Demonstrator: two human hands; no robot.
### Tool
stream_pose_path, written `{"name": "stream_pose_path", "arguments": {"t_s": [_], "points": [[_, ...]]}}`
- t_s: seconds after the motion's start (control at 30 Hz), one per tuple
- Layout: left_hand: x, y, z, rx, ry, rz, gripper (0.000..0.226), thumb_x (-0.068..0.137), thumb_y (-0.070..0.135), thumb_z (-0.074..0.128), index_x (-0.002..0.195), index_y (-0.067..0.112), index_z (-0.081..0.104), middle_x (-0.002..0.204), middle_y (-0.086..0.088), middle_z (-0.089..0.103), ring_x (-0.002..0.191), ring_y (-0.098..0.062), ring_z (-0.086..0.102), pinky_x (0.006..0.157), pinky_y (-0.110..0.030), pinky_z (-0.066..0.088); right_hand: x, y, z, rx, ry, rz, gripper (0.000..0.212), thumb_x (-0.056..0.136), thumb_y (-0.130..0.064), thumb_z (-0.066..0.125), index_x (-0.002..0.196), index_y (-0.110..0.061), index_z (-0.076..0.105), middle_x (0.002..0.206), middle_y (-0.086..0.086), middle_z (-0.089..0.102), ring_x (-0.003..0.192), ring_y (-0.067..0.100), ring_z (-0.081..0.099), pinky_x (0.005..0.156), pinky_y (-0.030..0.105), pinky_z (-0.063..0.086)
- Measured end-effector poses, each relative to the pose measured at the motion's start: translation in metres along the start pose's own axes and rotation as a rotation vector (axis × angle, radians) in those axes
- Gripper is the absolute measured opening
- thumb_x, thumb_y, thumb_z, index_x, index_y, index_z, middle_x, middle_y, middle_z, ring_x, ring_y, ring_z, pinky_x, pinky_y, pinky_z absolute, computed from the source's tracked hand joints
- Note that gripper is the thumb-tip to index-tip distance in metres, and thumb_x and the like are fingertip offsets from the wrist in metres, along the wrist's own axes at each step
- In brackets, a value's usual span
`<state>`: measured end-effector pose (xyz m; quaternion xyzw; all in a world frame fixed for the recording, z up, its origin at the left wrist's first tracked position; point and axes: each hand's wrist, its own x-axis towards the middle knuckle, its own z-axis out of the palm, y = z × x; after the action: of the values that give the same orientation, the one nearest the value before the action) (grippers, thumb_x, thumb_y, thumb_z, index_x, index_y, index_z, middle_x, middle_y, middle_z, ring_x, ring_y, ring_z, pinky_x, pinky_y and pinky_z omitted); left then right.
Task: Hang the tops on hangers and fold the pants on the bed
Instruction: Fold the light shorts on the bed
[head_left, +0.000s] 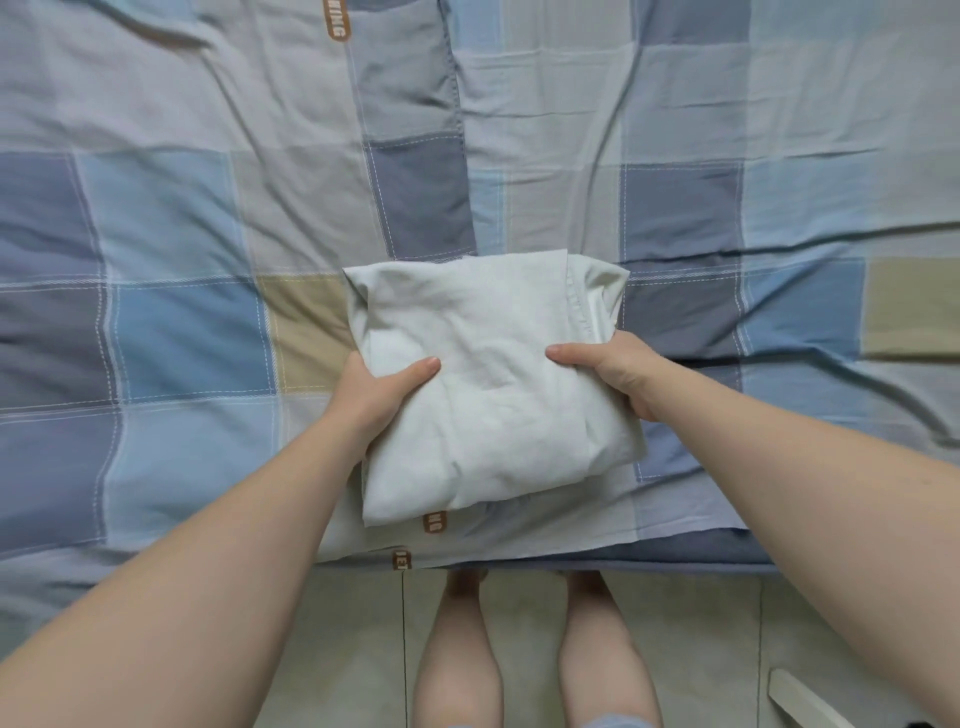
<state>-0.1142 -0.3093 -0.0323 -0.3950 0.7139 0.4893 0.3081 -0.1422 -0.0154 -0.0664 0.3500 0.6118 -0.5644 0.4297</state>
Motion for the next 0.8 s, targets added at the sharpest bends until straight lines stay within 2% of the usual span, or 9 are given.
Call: {"name": "stream_pose_path", "arguments": {"t_s": [0.1, 0.2, 0.33, 0.43, 0.53, 0.63, 0.73, 0.8], "points": [[-0.031, -0.004, -0.001, -0.033, -0.053, -0.019, 0.082, 0.061, 0.049, 0.093, 0.131, 0.022, 0.058, 0.121, 0.005, 0.070, 0.106, -0.019, 0.069, 0.096, -0.044, 0.056, -0.039, 0.012, -0.002, 0.030, 0.057, -0.026, 0.063, 0.064, -0.026, 0.093, 0.121, -0.020, 0.068, 0.107, -0.002, 0.077, 0.097, 0.023, 0.074, 0.091, 0.039, 0.056], [-0.072, -0.003, -0.010, -0.035, -0.120, -0.019, 0.069, 0.070, 0.042, 0.091, 0.128, 0.022, 0.059, 0.119, 0.005, 0.071, 0.106, -0.020, 0.070, 0.094, -0.044, 0.057, -0.094, 0.028, -0.002, 0.079, 0.094, -0.025, 0.060, 0.066, -0.026, 0.092, 0.120, -0.024, 0.067, 0.109, -0.004, 0.076, 0.097, 0.021, 0.073, 0.083, 0.037, 0.057], [-0.135, 0.009, -0.023, 0.036, -0.177, 0.022, 0.074, 0.071, 0.046, 0.089, 0.132, 0.025, 0.055, 0.121, 0.006, 0.068, 0.106, -0.018, 0.068, 0.091, -0.040, 0.056, -0.181, 0.047, 0.001, 0.170, 0.188, -0.047, 0.066, 0.067, -0.028, 0.092, 0.126, -0.023, 0.064, 0.116, -0.005, 0.073, 0.102, 0.021, 0.069, 0.091, 0.039, 0.054], [-0.182, 0.024, -0.029, 0.087, -0.191, 0.092, 0.071, 0.070, 0.046, 0.089, 0.129, 0.025, 0.055, 0.118, 0.008, 0.068, 0.105, -0.017, 0.067, 0.087, -0.036, 0.056, -0.249, 0.054, 0.003, 0.275, 0.260, -0.083, 0.065, 0.070, -0.025, 0.090, 0.128, -0.022, 0.063, 0.118, -0.005, 0.071, 0.103, 0.021, 0.067, 0.086, 0.036, 0.052], [-0.226, 0.045, -0.031, 0.123, -0.237, 0.178, 0.068, 0.069, 0.045, 0.090, 0.126, 0.026, 0.057, 0.117, 0.008, 0.069, 0.104, -0.016, 0.069, 0.089, -0.038, 0.057, -0.313, 0.059, 0.000, 0.358, 0.349, -0.139, 0.048, 0.072, -0.025, 0.090, 0.113, -0.026, 0.066, 0.112, -0.007, 0.072, 0.097, 0.015, 0.069, 0.074, 0.029, 0.052], [-0.268, 0.070, -0.026, 0.163, -0.290, 0.297, 0.068, 0.067, 0.045, 0.091, 0.123, 0.026, 0.057, 0.115, 0.009, 0.070, 0.102, -0.014, 0.069, 0.084, -0.034, 0.058, -0.373, 0.066, -0.007, 0.450, 0.455, -0.224, 0.037, 0.072, -0.022, 0.090, 0.100, -0.027, 0.067, 0.107, -0.008, 0.073, 0.093, 0.011, 0.070, 0.074, 0.027, 0.053], [-0.312, 0.095, -0.011, 0.244, -0.346, 0.414, 0.078, 0.064, 0.051, 0.089, 0.128, 0.024, 0.054, 0.117, 0.008, 0.068, 0.104, -0.013, 0.068, 0.089, -0.039, 0.058, -0.431, 0.079, -0.018, 0.535, 0.552, -0.311, 0.043, 0.073, -0.021, 0.089, 0.111, -0.022, 0.069, 0.107, -0.006, 0.075, 0.094, 0.013, 0.072, 0.073, 0.027, 0.055], [-0.343, 0.111, 0.006, 0.283, -0.398, 0.502, 0.073, 0.065, 0.050, 0.090, 0.125, 0.025, 0.056, 0.116, 0.009, 0.069, 0.102, -0.013, 0.069, 0.089, -0.041, 0.058, -0.468, 0.092, -0.028, 0.604, 0.630, -0.372, 0.044, 0.074, -0.018, 0.088, 0.114, -0.019, 0.069, 0.108, -0.003, 0.076, 0.094, 0.013, 0.073, 0.076, 0.027, 0.057]]}}
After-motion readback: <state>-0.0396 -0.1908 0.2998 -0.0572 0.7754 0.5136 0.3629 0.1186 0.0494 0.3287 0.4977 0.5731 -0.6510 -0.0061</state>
